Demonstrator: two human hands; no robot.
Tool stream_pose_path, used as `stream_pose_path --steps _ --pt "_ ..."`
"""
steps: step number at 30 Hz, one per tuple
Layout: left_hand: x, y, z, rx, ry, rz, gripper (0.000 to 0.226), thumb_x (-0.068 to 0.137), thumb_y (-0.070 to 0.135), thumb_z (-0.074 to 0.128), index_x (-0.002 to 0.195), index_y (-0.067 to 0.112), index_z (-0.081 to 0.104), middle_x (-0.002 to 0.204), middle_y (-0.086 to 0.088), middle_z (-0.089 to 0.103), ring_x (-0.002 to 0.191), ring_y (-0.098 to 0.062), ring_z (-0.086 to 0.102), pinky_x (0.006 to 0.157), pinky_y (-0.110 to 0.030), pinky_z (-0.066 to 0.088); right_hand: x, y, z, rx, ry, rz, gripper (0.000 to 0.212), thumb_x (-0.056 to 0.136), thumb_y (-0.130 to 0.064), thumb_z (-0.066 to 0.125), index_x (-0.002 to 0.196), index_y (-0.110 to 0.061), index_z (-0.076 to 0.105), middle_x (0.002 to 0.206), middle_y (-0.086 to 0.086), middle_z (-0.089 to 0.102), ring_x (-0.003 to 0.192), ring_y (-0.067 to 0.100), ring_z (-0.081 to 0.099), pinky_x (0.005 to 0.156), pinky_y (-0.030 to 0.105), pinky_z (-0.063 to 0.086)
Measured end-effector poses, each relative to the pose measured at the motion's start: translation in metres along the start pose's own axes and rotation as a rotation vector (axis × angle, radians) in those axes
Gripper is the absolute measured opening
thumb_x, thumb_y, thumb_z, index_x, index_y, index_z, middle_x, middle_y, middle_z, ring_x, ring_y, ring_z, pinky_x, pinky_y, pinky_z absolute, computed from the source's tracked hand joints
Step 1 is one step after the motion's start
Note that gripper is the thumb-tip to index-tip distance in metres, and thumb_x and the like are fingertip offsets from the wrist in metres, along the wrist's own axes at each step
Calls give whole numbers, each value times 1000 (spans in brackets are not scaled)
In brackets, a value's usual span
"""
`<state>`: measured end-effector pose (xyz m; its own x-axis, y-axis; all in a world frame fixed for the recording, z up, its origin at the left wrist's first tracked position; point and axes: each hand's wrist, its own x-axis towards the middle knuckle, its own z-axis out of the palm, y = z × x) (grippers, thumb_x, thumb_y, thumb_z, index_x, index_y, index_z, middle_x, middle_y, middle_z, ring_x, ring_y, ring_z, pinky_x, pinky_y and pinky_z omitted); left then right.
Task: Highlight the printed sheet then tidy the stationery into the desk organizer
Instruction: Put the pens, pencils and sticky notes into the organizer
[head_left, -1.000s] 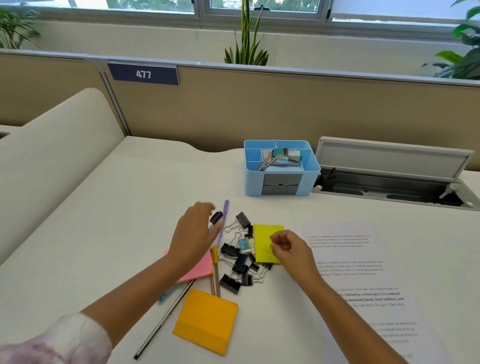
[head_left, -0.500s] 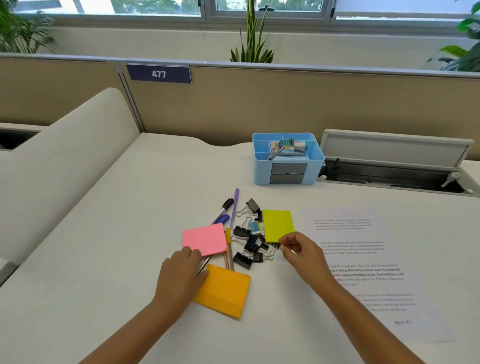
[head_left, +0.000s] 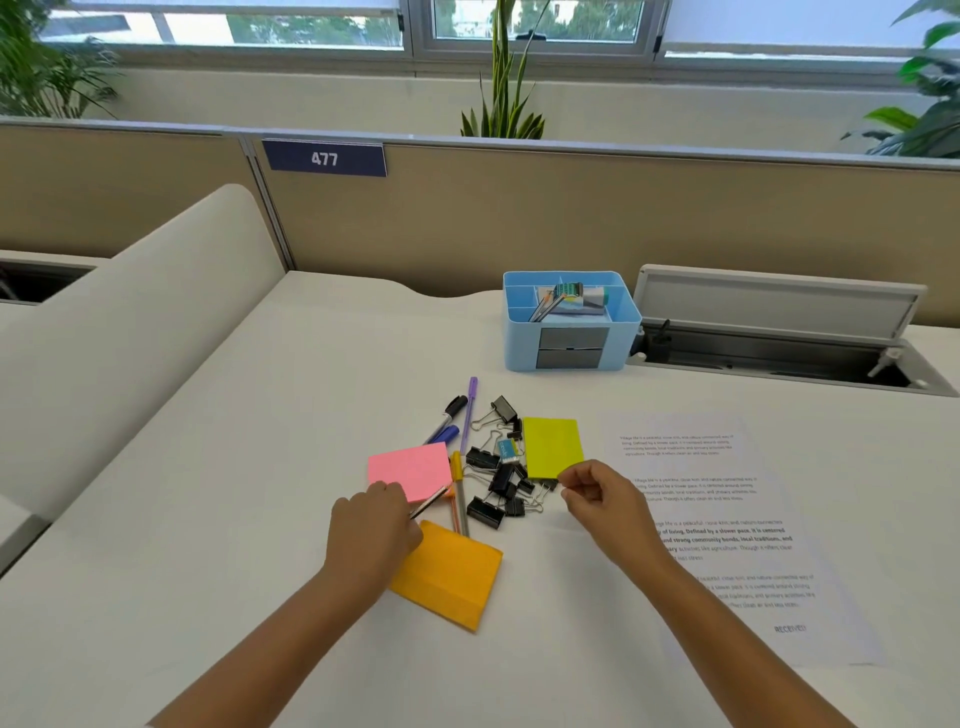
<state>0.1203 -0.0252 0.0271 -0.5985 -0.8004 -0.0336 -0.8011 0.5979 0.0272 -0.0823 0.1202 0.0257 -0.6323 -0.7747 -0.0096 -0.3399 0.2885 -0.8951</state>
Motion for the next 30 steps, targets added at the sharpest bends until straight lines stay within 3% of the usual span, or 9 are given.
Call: stream_pose_path --steps 3,8,11,14,19,21,25,27,30 --pt "1 8 -16 -233 9 25 10 89 24 49 85 16 45 75 1 54 73 -22 58 63 -28 36 -2 -8 7 -3 -12 -46 19 83 -2 60 85 -21 62 87 -8 65 76 -9 56 68 3 42" --pt "8 31 -39 -535 33 99 7 85 20 57 87 16 53 83 -1 64 76 -19 60 68 -34 49 -11 -26 31 40 -114 -90 15 85 -17 64 97 -25 61 85 -9 64 77 2 59 67 12 49" --pt "12 42 -43 -540 68 179 8 84 21 57 91 16 56 83 1 65 77 -18 60 71 -37 51 -6 -42 38 233 -106 -23 19 87 -17 62 106 -18 59 75 -5 62 67 6 60 61 19 53" --pt "17 49 -42 -535 110 236 10 85 20 55 94 17 56 87 0 66 80 -20 61 73 -39 51 4 -55 37 366 -80 -8 7 90 -14 58 96 -11 62 67 -2 59 54 6 57 56 21 51" --pt "28 47 -43 -562 206 248 24 87 18 54 111 19 53 108 2 60 95 -18 57 78 -34 49 31 -75 17 371 -6 -91 7 91 -12 54 93 -10 61 76 3 63 59 3 61 63 20 56" --pt "37 34 -40 -517 163 222 27 87 20 55 114 20 52 113 2 58 99 -18 55 81 -30 46 49 -85 5 341 74 -125 9 91 -12 53 97 -12 60 81 0 63 66 2 63 67 18 55" --pt "53 -5 -20 -375 40 92 27 85 26 58 111 21 54 118 -1 56 103 -19 52 84 -31 45 96 -97 -15 263 223 -152 14 91 -15 54 104 -11 59 85 0 65 81 12 65 81 29 55" --pt "57 -21 -11 -311 -11 7 31 85 30 60 114 20 53 121 -3 54 106 -19 51 85 -31 46 117 -97 -19 224 276 -155 13 91 -17 55 103 -12 59 90 3 66 84 14 65 84 34 55" --pt "56 -35 0 -272 -136 -63 41 84 34 61 120 20 48 125 -4 49 108 -20 50 88 -31 46 140 -95 -20 94 293 -199 16 92 -20 55 104 -11 59 97 4 66 90 15 66 84 32 55"
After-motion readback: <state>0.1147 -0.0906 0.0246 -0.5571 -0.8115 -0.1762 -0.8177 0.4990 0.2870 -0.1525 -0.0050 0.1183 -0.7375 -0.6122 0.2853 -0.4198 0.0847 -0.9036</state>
